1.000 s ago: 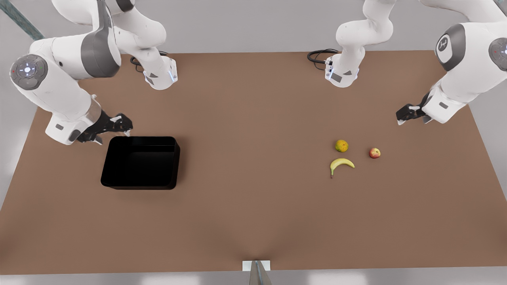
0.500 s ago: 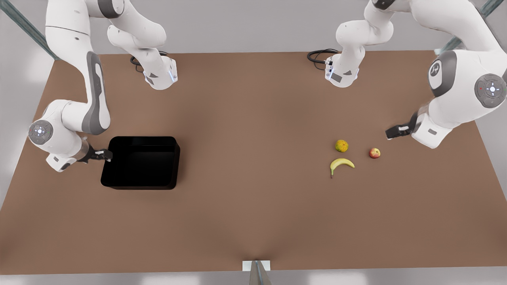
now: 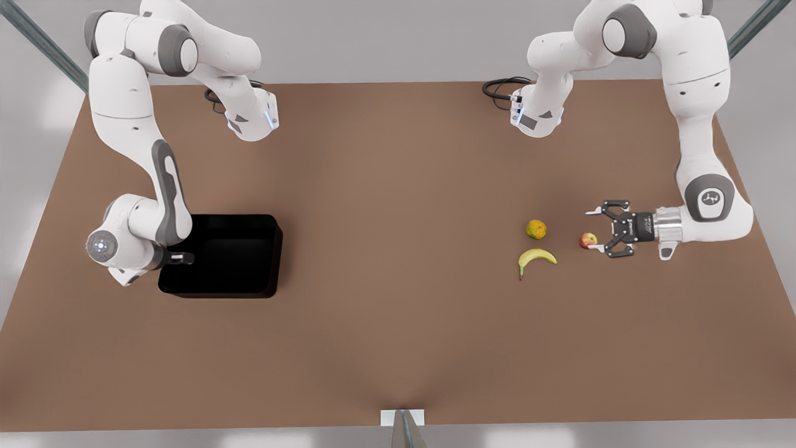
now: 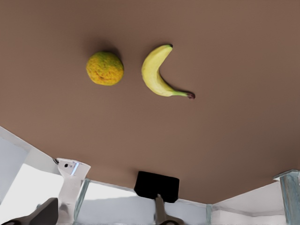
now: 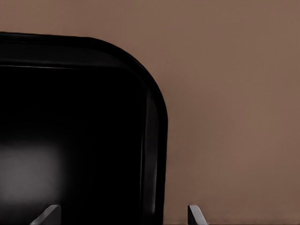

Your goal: Place the storage box in the middle with the right arm, and place the apple in the storage box with the left arm

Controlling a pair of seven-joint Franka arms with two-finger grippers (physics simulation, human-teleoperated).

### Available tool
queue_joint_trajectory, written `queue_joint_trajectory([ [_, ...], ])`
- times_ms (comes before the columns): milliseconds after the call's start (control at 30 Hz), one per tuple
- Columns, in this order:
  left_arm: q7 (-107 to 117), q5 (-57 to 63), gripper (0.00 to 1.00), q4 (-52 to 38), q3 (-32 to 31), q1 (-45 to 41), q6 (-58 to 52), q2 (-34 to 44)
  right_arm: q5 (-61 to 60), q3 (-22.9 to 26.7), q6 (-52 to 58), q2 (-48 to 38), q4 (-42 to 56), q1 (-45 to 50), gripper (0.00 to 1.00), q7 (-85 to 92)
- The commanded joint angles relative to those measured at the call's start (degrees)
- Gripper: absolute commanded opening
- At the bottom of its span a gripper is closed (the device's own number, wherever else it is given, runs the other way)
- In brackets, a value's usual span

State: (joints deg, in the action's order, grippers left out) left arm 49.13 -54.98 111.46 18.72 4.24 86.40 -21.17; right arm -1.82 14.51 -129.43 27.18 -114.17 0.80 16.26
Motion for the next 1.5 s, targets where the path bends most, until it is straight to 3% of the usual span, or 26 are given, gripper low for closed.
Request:
queue_joint_trajectory([
  [0, -2.37, -5.66, 1.0, 1.04, 0.52, 0.07, 0.0, -0.19, -0.03, -0.01, 0.31, -0.02, 0.0, 0.08, 0.61, 0.71],
  [33, -4.4, -6.54, 1.0, 1.3, 1.32, 0.07, 0.09, -1.07, 0.06, -0.01, 0.58, -0.02, 0.09, 0.08, 0.47, 0.88],
  [233, -4.13, -11.55, 1.0, 1.39, 1.49, 0.86, 4.92, -6.96, 0.06, 0.0, 1.81, 0.33, 0.09, -0.8, 0.21, 7.56],
  [667, -23.38, -11.29, 1.0, 6.14, 2.37, 6.05, 2.46, -11.88, 0.06, -0.44, 4.88, -0.28, 1.93, -0.45, 0.21, 11.87],
  [867, -21.54, -15.24, 1.0, 1.48, 2.37, 6.05, 4.04, -17.24, -1.52, -1.76, 10.59, -3.27, 5.45, 4.56, 0.21, 11.96],
  [967, -23.29, -15.33, 1.0, 0.95, 2.37, 7.28, 3.52, -18.82, -2.57, -7.3, 14.9, -3.01, 10.37, 7.9, 0.21, 10.99],
  [1167, -30.14, -14.72, 1.0, 4.29, 2.37, 8.33, 3.34, -19.09, -7.94, -8.44, 14.2, 2.61, 21.35, 22.57, 0.21, 8.11],
  [1333, -31.29, -15.07, 0.85, 4.12, 2.37, 8.77, 4.22, -20.58, -8.02, -14.95, 14.03, 12.02, 34.18, 25.65, 0.21, -5.09],
  [1467, -31.38, -15.51, 0.83, 2.44, 2.37, 9.12, 4.13, -22.16, -8.02, -16.97, 6.99, 16.77, 36.56, 26.98, 0.21, -12.04],
])
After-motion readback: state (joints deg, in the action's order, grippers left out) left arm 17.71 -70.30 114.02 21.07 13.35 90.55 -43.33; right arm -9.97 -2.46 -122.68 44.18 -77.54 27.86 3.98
